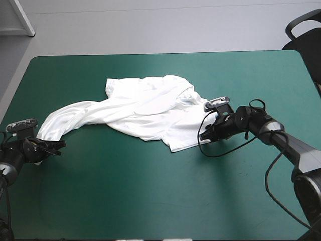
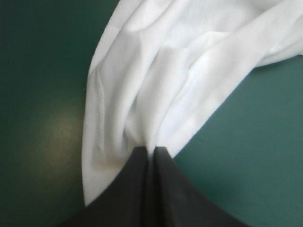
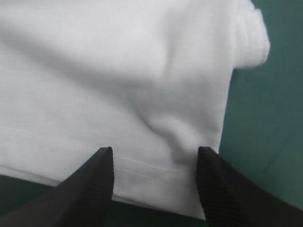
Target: Fold the cloth
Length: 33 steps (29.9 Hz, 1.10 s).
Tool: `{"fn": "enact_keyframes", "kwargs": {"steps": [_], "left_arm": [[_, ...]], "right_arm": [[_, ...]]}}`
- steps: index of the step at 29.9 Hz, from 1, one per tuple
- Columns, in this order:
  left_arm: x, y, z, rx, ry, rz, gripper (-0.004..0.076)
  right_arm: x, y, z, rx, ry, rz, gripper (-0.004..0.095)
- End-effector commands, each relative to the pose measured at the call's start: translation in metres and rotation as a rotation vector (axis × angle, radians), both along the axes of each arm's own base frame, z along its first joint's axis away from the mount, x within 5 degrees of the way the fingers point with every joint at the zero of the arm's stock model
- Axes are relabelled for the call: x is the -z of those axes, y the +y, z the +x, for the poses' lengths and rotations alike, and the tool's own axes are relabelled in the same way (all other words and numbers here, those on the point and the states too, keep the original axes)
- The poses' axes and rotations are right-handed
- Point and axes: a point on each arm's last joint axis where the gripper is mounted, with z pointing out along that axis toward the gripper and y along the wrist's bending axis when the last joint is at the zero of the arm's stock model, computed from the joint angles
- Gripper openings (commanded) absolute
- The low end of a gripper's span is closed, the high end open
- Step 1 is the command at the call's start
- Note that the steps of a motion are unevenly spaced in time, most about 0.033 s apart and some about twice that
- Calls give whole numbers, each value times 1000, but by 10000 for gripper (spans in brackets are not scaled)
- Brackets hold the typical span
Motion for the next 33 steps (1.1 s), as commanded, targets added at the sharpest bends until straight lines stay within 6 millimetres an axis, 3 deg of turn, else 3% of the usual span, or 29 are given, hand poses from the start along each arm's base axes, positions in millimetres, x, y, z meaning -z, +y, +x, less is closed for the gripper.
{"fn": "enact_keyframes", "kwargs": {"steps": [1, 5, 7, 13, 14, 20, 26, 33], "left_arm": [[-18, 0, 3, 5, -87, 23, 19], [-17, 0, 2, 5, -80, 21, 19], [-17, 0, 3, 11, -79, 24, 19], [-18, 0, 3, 8, -84, 15, 19], [-18, 0, 3, 8, -84, 15, 19], [-22, -1, 2, 4, -115, 15, 20], [-60, -4, -4, 14, -236, 56, 19], [-144, -20, -8, 137, -389, 111, 19]], "right_arm": [[-9, 1, 9, 11, -63, 11, 486], [4, 2, 12, 14, -24, 2, 483], [8, 2, 12, 14, -8, 0, 424], [11, 2, 11, 8, 13, -6, 17], [11, 2, 11, 8, 13, -6, -13], [3, 2, 12, 10, -15, 2, -13], [-48, 1, 8, 18, -159, 50, -12], [-148, -4, -10, 16, -433, 139, -12]]}}
